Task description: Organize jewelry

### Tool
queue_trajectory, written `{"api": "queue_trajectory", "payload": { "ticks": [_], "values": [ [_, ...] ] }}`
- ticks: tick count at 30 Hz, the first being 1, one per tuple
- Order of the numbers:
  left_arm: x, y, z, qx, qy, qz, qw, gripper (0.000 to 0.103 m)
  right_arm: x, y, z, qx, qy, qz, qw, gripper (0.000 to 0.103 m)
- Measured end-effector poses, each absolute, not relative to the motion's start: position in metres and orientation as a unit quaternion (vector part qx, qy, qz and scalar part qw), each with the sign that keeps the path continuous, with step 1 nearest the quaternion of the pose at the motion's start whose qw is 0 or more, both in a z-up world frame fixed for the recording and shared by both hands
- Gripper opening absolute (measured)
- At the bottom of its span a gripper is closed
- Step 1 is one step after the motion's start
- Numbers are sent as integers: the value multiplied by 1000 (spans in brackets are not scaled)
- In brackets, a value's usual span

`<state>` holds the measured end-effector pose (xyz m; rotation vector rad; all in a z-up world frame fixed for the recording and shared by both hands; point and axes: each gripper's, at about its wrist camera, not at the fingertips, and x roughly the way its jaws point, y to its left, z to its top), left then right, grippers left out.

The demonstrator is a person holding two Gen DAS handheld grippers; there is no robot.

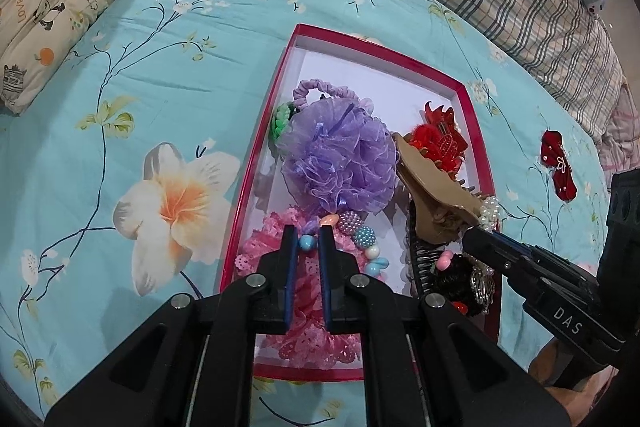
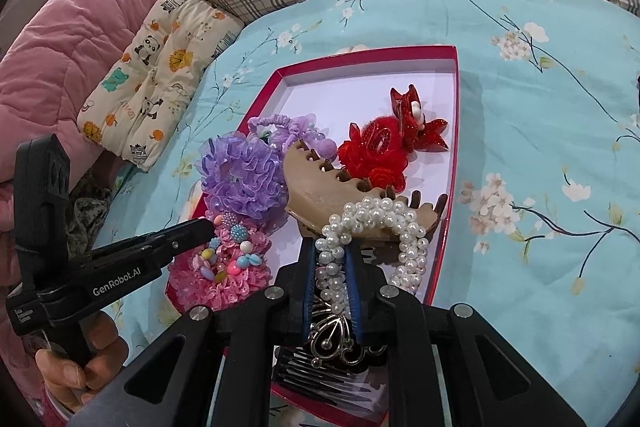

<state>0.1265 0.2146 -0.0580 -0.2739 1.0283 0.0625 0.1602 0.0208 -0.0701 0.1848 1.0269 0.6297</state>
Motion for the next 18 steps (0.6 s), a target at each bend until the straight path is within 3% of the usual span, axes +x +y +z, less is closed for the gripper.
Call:
{"api": "queue_trajectory", "payload": {
  "ticks": [5,8,10,12,17,18],
  "values": [
    [125,214,-57,-130,490,28,861,7,158,21,-69,84,482,294,821,18],
    [123,215,-56,-133,490,26,861,14,158,19,-67,90,481,295,821,37],
    [121,216,-56,-135,491,27,860,31,157,17,-63,93,474,295,825,48],
    [119,217,-55,-139,489,28,861,36,156,16,-60,92,470,294,827,48],
    [114,219,-52,-141,487,26,861,38,155,13,-56,91,468,293,829,48],
    [113,219,-51,-140,487,27,862,43,154,12,-56,91,468,293,829,48]
  ]
}}
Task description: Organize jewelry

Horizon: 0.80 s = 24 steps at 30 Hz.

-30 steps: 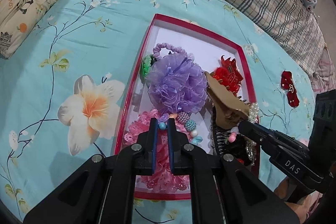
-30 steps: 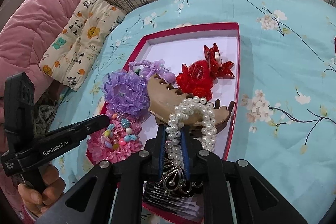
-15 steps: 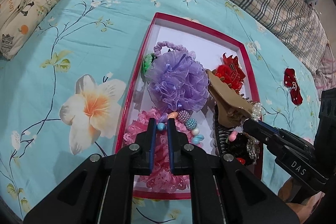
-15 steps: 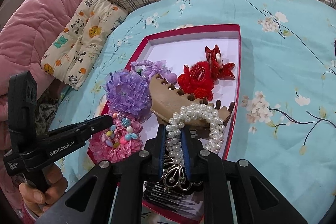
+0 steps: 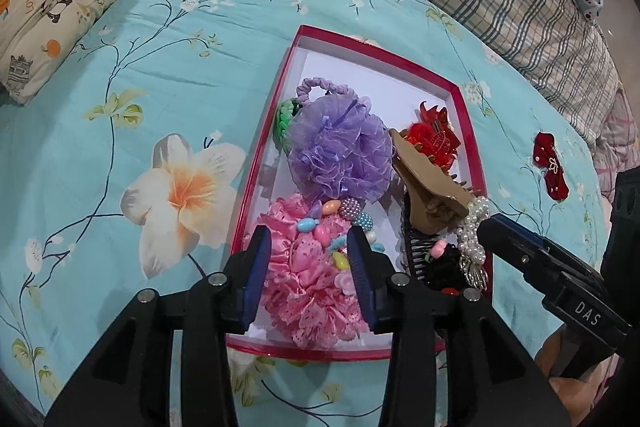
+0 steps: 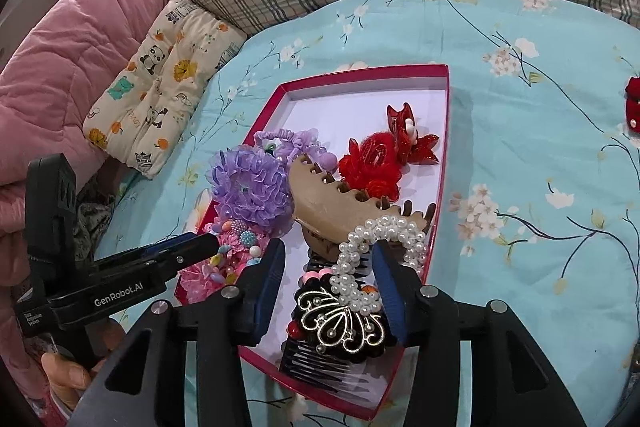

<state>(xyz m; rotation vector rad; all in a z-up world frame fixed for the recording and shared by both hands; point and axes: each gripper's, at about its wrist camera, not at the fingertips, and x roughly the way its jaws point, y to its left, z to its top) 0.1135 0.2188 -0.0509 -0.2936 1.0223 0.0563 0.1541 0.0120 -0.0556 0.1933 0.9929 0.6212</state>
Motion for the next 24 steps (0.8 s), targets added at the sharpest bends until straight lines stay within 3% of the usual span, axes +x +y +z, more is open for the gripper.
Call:
{"api": "queue_trajectory", "payload": {
  "ticks": [1,7,11,13,24],
  "values": [
    [113,219,-50,-139,487,27,862,51,153,11,-55,91,467,292,830,48],
    [99,220,-44,-134,482,34,865,71,144,0,-48,83,461,284,837,48],
    [84,219,-38,-113,477,50,870,75,134,-9,-43,64,456,274,844,53],
    [74,217,-35,-102,474,60,873,83,127,-14,-40,48,452,271,849,60],
    [27,190,-21,2,463,97,881,88,73,-23,-24,-42,424,266,865,94]
  ]
}}
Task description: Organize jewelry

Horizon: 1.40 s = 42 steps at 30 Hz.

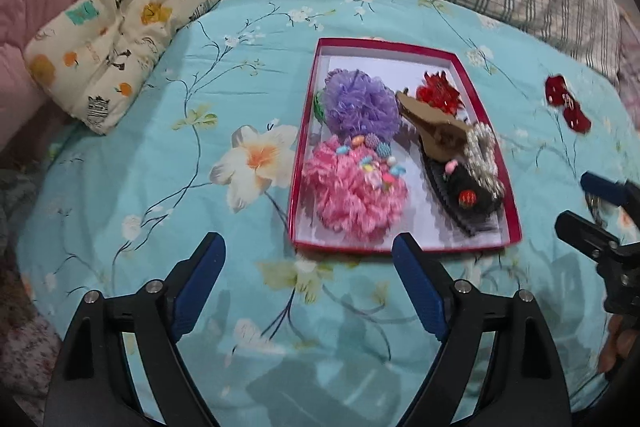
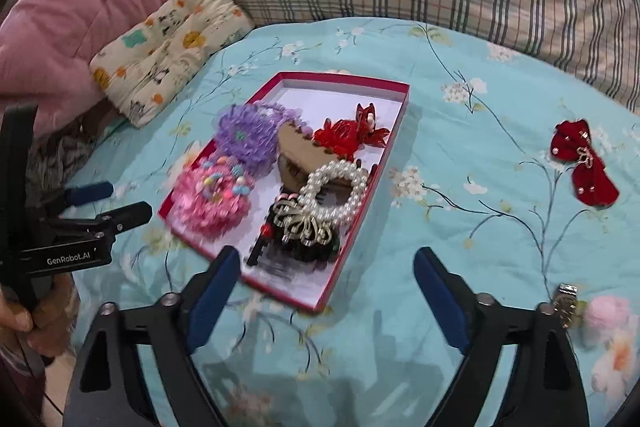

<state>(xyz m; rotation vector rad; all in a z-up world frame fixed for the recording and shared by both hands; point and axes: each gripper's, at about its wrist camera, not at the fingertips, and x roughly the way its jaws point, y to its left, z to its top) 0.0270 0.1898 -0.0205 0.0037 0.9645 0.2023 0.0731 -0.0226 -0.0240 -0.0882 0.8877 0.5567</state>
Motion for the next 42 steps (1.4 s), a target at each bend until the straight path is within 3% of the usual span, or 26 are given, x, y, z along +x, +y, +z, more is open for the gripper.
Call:
{"api": "queue_trajectory", "payload": {
  "ticks": [20,42],
  "values": [
    [-4,177,1,53,447,122,884,96,20,-17,-6,-63,421,276,862,97],
    [15,181,-10,52,457,127,879,98,50,1,-19,-75,434,266,858,98]
  ]
}}
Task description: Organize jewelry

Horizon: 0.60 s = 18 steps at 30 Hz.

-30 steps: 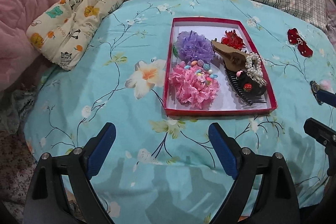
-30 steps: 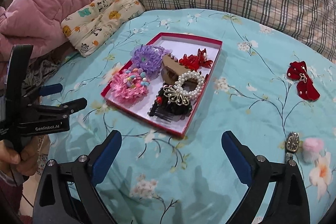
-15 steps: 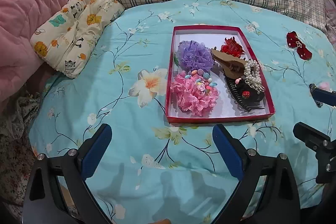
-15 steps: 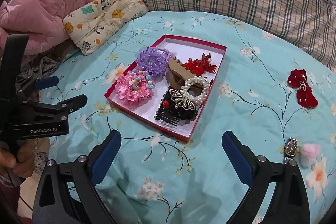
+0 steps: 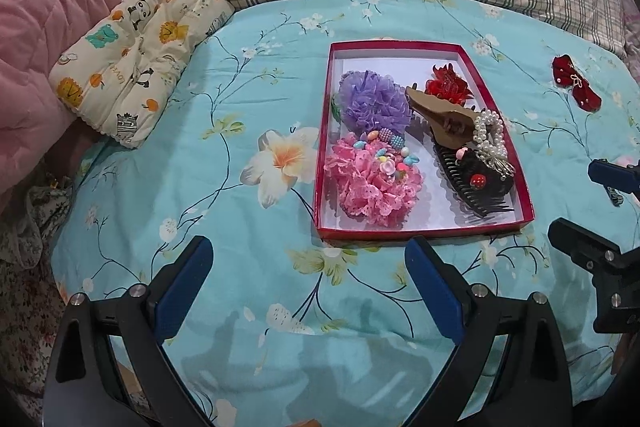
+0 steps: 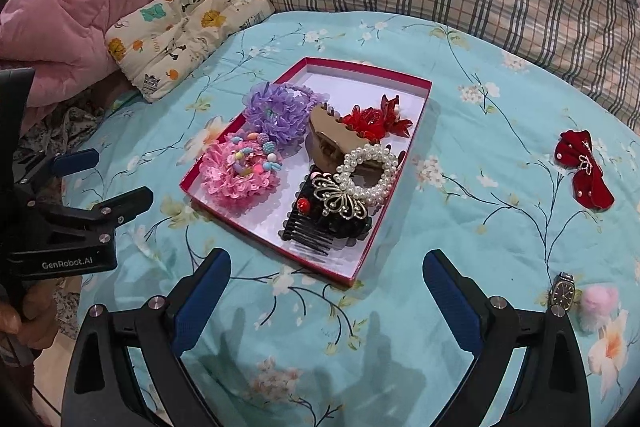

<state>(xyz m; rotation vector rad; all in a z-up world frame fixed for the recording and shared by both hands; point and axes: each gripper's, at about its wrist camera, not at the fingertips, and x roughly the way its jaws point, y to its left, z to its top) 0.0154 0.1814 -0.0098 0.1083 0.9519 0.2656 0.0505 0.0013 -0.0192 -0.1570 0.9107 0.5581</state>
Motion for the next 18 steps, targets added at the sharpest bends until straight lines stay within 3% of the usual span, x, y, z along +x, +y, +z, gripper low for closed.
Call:
{"api": "queue_trajectory", "payload": {
  "ticks": [18],
  "values": [
    [29,184,-17,56,460,127,877,98,67,4,-29,-69,443,260,855,98]
  ]
}}
